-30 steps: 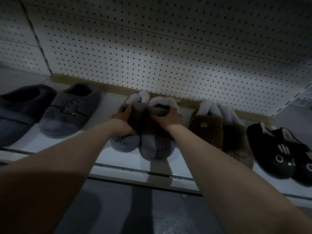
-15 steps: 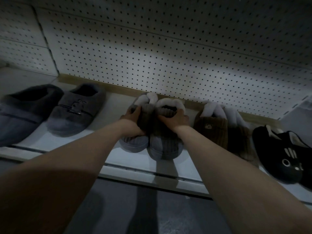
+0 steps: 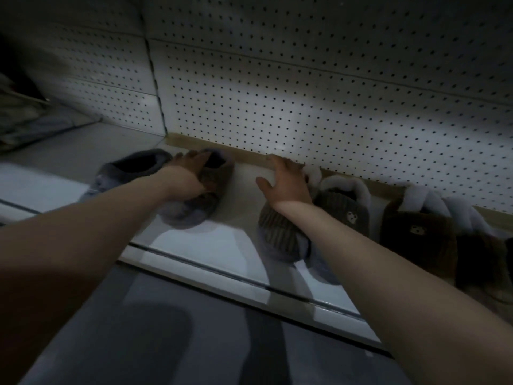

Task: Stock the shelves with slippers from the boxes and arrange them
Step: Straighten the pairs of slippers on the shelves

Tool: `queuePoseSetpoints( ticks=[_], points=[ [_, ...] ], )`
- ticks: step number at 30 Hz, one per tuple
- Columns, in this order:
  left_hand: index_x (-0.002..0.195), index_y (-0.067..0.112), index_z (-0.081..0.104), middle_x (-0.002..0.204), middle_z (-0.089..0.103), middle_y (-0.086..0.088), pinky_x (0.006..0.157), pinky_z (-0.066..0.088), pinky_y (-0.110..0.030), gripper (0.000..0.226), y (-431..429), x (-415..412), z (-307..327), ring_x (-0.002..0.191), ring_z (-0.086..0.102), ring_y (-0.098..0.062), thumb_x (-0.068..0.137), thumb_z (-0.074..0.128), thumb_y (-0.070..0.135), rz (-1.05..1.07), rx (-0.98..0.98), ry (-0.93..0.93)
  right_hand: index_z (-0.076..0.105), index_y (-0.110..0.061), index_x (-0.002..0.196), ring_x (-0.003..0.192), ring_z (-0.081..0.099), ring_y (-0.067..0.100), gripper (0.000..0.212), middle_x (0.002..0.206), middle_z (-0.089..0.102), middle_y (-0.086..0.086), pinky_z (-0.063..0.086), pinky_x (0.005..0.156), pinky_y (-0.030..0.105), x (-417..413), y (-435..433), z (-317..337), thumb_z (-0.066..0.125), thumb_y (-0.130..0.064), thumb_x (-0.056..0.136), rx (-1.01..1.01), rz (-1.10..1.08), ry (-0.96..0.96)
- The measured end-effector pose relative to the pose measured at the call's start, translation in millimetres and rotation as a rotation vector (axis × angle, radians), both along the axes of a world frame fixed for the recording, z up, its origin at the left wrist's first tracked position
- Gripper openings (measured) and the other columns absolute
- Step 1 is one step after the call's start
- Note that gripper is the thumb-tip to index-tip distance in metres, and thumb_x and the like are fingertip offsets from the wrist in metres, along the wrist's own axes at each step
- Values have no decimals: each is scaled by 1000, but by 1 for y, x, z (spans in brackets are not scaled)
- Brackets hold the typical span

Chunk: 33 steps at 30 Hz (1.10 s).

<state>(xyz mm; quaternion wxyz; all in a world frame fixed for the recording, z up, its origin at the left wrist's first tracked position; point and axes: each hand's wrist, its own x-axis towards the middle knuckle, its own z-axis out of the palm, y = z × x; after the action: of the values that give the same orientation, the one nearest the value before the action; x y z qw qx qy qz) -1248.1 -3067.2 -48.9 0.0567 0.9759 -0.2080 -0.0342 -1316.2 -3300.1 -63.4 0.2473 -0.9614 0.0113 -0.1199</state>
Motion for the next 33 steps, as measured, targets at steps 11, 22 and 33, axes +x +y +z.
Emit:
queuePoseSetpoints(
  ticks=[11,22,33],
  points=[
    [143,45,9,153,24,-16,109,22,-67,126,141,13,-30,138,22,-48,34,47,97,296,-149,137,35,-30,143,131,42,33,56,150,36,5,40,106,40,49,134,-30,53,-47,93,38,100,178],
    [138,53,14,151,22,-17,105,37,-58,116,148,20,-54,129,35,-49,37,64,81,452,-229,279,31,-27,143,126,48,36,78,150,32,7,46,99,41,63,146,-37,63,-60,79,3,49,342],
    [144,47,11,141,38,-19,97,44,-52,113,116,26,-54,116,48,-46,48,69,61,284,-196,246,32,-27,144,137,40,26,90,153,31,3,42,108,40,67,127,-31,69,-64,70,54,137,361]
  ],
)
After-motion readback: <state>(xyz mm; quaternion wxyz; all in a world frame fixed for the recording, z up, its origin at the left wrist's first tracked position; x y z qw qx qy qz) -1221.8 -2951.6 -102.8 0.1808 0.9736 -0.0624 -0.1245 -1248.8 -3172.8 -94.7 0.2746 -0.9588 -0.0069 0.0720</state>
